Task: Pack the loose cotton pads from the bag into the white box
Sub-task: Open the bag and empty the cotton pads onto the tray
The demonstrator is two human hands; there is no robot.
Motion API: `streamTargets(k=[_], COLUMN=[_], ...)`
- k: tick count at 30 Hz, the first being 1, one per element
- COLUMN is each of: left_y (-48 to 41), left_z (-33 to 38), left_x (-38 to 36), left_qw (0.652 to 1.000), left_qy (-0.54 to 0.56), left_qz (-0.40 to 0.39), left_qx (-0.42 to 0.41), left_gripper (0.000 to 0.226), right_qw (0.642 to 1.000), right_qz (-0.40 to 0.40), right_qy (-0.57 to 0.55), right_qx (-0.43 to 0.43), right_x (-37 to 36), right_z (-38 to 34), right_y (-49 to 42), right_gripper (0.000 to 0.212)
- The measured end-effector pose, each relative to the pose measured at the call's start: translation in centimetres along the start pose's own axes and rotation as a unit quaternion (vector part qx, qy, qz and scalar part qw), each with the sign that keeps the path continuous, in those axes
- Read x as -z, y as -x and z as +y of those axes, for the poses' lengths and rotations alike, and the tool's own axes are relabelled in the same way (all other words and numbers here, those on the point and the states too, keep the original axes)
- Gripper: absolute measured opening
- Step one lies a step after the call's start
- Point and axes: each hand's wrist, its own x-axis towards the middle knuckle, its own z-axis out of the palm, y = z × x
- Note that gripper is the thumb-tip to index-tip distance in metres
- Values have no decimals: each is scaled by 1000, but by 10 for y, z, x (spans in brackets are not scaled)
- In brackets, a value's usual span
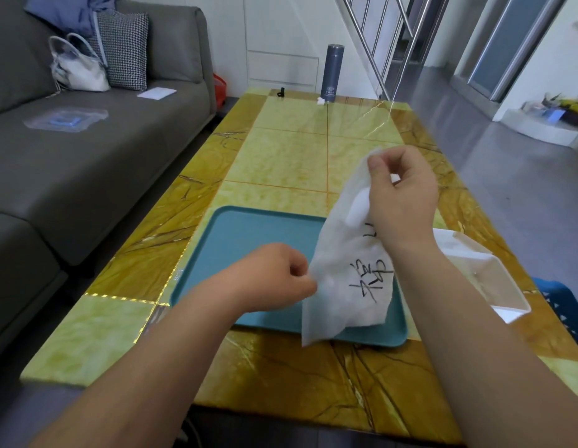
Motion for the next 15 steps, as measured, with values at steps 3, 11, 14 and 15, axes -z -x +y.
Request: streamTargets(k=[3,11,14,15], left_y=[3,4,-9,-13], left_z=[1,4,1,2], left_x=[-7,-4,-4,-3], left_qw=[997,969,997,1000], left_qy=[-61,-137,-54,29], left_qz=[-52,-199,-52,3], left_qx=[12,47,7,3], left_gripper=[23,28,43,41], right_qw=[1000,1000,999,999], right_qz=[28,29,-31,-52], right_qy=[3,-10,-9,-5], right_qx=[7,-4,-12,-14], right_x=[8,9,5,3], right_z=[5,20,18,16], right_y=[-12,-15,-10,-7], right_gripper=[7,6,5,5])
